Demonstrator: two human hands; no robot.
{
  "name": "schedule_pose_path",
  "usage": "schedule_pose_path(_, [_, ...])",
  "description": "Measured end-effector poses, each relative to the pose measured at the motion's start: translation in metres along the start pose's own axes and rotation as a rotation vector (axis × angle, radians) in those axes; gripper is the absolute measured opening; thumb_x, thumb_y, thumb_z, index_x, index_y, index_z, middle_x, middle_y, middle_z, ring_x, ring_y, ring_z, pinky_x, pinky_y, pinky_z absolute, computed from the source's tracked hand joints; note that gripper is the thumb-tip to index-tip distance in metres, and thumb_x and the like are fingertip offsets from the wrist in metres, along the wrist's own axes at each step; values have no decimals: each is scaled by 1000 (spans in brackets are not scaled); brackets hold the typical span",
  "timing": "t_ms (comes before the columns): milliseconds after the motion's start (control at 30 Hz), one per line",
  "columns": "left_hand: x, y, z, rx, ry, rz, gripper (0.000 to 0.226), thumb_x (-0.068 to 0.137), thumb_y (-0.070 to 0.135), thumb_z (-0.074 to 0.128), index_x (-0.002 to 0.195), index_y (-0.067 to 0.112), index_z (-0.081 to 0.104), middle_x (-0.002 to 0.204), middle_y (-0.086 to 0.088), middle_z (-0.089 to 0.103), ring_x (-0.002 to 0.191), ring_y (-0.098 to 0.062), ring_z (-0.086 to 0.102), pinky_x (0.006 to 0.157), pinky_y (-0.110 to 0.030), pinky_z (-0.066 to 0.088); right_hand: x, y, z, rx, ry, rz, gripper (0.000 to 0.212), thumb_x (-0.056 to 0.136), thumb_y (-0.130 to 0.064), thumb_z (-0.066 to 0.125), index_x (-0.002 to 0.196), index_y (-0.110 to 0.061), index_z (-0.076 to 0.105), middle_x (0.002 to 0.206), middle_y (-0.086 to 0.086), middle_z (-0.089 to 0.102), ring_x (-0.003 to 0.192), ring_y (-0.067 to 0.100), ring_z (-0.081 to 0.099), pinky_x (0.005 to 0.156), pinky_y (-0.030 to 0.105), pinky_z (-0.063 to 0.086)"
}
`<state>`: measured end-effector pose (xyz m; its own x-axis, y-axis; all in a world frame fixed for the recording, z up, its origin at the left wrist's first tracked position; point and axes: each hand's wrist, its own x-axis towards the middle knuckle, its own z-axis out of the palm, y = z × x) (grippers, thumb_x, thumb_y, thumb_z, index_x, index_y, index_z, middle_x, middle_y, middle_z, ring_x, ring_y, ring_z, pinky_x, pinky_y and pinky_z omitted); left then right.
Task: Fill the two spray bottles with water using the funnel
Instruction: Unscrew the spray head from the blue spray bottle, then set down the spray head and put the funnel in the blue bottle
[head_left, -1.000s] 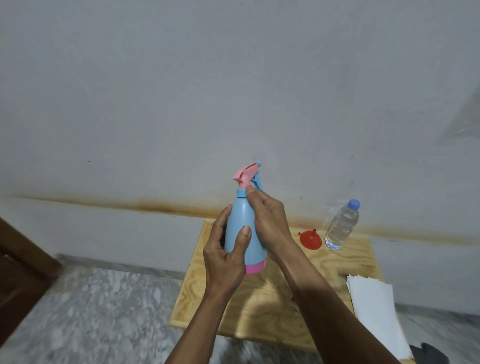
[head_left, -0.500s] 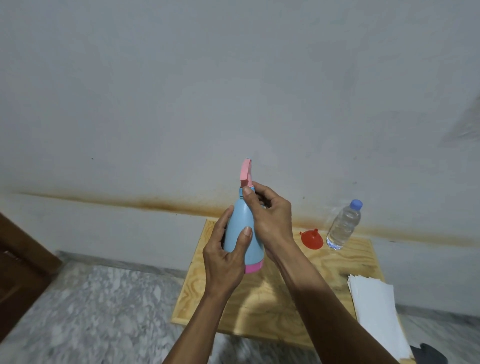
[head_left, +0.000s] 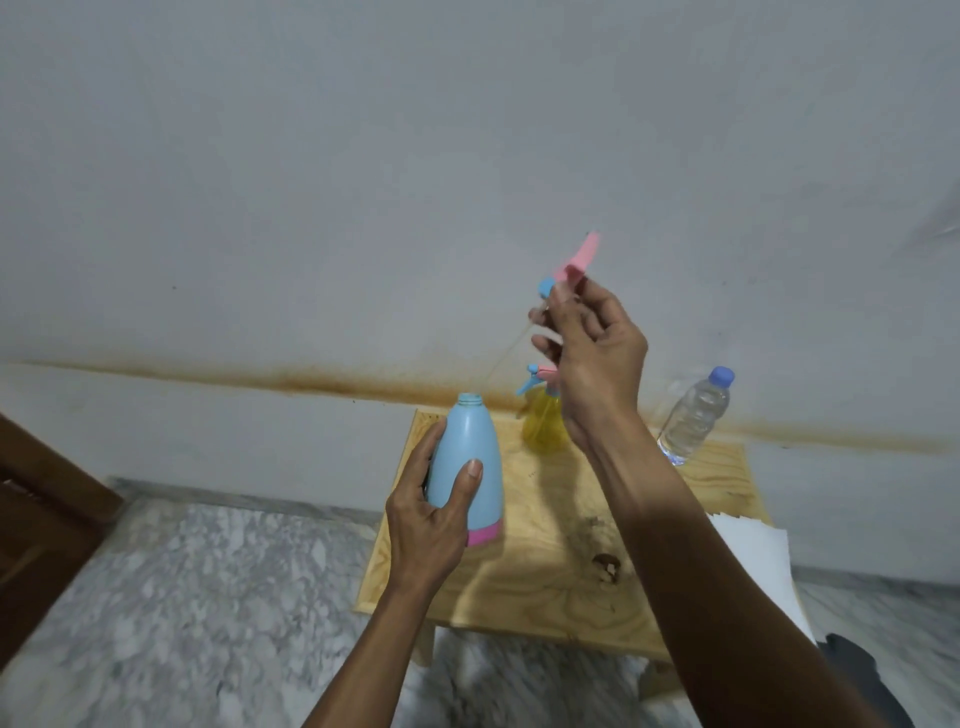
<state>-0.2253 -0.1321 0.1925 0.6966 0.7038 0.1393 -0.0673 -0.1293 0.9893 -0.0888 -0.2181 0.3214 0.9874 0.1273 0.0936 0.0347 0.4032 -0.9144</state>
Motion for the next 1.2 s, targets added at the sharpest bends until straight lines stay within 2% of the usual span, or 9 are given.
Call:
schedule_pose_path(267, [18, -40, -41, 120, -18, -82, 83, 70, 62, 70, 146, 48, 38, 136, 29, 47, 122, 4, 53, 93, -32, 55, -4, 40, -31, -111, 183, 5, 20, 92, -18, 69, 109, -7, 65, 63, -10, 68, 69, 11, 67, 66, 24, 55])
schedule_pose_path(333, [22, -54, -47, 164, -40, -101, 89, 70, 66, 68, 149, 41, 36, 131, 25, 47, 121, -1, 53, 94, -37, 55, -13, 71, -45, -240, 222, 33, 21, 91, -17, 71, 108, -5, 66, 67, -10, 71, 67, 7, 68, 65, 27, 56])
schedule_pose_path(433, [26, -73, -50, 262, -79, -93, 90, 73, 67, 66, 150, 31, 39, 133, 10, 48, 123, -13, 53, 97, -48, 53, -29, 123, -66, -452, 290, 128, 23, 81, -33, 78, 96, -16, 72, 77, -1, 73, 69, 14, 69, 75, 48, 60])
schedule_pose_path(500, [27, -82, -51, 293, -111, -65, 81, 76, 63, 66, 146, 28, 44, 134, 6, 50, 124, -17, 52, 95, -52, 52, -39, 150, -77, -630, 305, 166, 28, 77, -43, 77, 94, -22, 73, 80, -3, 74, 74, 15, 71, 81, 48, 57])
schedule_pose_path(600, [30, -97, -46, 313, -125, -42, 74, 79, 60, 67, 143, 28, 47, 133, 8, 51, 124, -18, 53, 93, -53, 53, -46, 183, -88, -865, 244, 210, 29, 85, -41, 74, 104, -19, 74, 89, -3, 75, 78, 11, 68, 83, 33, 52])
schedule_pose_path(800, [30, -124, -25, 231, -95, -192, 77, 77, 61, 71, 144, 34, 44, 137, 10, 54, 121, -14, 57, 91, -49, 56, -49, 252, -118, -1139, 37, 348, 40, 88, -42, 69, 116, -13, 70, 106, 3, 72, 92, 19, 66, 78, 27, 43])
schedule_pose_path(933, [27, -146, -13, 279, -113, -204, 78, 80, 55, 71, 148, 33, 39, 135, 23, 49, 128, -8, 51, 101, -45, 52, -50, 280, -132, -1195, -46, 405, 39, 91, -39, 66, 115, -8, 68, 108, 11, 69, 97, 27, 63, 82, 32, 44])
schedule_pose_path(1133, [25, -169, 3, 381, -148, -177, 73, 83, 25, 80, 145, 24, 42, 136, 6, 46, 125, -7, 49, 103, -35, 49, -46, 299, -143, -1244, -90, 497, 37, 92, -34, 64, 121, -11, 65, 118, 11, 63, 109, 29, 58, 88, 36, 44])
schedule_pose_path(1200, [24, -175, 5, 380, -158, -178, 71, 82, 26, 81, 142, 23, 43, 136, 5, 45, 123, -9, 50, 100, -37, 51, -44, 305, -146, -1258, -101, 511, 37, 92, -36, 63, 122, -13, 64, 119, 10, 63, 110, 28, 57, 86, 36, 44])
